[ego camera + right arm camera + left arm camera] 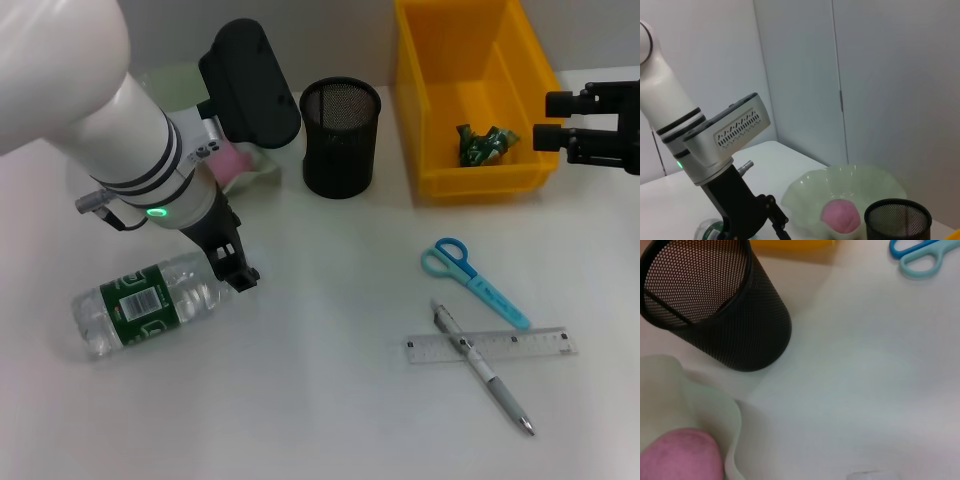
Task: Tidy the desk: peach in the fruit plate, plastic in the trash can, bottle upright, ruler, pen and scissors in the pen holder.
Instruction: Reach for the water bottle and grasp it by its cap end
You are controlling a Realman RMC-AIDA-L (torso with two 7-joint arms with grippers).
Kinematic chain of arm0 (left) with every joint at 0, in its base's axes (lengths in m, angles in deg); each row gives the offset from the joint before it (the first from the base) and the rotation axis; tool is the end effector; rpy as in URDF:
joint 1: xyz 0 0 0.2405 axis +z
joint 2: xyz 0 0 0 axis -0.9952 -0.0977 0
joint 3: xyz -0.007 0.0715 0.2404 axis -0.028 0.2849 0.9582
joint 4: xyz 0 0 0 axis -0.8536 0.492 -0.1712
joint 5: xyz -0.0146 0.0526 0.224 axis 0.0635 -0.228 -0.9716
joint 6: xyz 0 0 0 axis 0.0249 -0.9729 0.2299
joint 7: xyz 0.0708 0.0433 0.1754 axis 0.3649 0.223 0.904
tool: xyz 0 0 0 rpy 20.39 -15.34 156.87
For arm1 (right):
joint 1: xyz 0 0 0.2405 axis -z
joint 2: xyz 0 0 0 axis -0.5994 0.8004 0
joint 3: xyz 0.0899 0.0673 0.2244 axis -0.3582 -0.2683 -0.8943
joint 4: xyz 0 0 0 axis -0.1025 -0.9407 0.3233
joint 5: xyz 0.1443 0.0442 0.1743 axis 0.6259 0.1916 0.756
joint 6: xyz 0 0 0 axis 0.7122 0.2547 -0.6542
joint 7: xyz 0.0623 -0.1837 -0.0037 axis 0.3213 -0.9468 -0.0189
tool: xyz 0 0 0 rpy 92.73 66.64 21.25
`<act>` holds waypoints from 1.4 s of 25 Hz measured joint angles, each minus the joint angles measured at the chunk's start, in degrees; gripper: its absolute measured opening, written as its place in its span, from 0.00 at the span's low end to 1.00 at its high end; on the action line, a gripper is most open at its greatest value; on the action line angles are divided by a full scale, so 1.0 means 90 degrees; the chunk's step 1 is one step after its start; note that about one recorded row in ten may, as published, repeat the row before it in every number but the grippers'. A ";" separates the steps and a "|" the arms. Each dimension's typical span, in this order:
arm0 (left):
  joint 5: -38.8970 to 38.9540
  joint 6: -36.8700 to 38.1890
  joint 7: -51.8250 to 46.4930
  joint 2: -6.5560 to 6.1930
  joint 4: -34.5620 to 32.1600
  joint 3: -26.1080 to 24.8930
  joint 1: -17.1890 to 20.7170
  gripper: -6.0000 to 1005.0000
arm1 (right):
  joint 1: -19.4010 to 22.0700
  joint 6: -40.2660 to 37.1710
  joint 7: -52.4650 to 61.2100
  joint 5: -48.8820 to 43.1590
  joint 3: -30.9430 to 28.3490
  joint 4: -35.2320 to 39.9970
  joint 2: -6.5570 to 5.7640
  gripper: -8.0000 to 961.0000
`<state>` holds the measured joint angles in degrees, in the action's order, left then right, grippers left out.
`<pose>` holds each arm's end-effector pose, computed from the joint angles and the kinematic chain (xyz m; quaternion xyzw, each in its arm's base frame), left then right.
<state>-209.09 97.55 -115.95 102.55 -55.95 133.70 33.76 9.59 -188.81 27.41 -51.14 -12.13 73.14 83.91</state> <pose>-0.1434 0.4209 -0.1151 -0.9479 -0.0504 0.2651 0.1692 0.2478 0.3763 0.0985 -0.9300 0.1863 0.2380 0.2092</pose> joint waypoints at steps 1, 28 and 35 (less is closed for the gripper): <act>0.0000 0.0005 -0.0002 0.0000 0.0002 0.0002 -0.0005 0.70 | -0.0008 0.0024 -0.0002 -0.0010 0.0006 -0.0016 -0.0001 0.54; 0.0059 -0.0250 -0.0180 0.0000 0.0150 0.0505 -0.0058 0.67 | -0.0177 0.0180 -0.0004 -0.0057 0.0028 -0.0213 0.0018 0.54; 0.0063 -0.0276 -0.0182 0.0000 0.0169 0.0521 -0.0057 0.68 | -0.0234 0.0181 -0.0004 -0.0092 0.0031 -0.0212 0.0028 0.54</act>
<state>-208.53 95.07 -117.59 102.55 -54.43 138.39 33.24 7.48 -187.19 27.38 -51.97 -11.84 71.23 84.17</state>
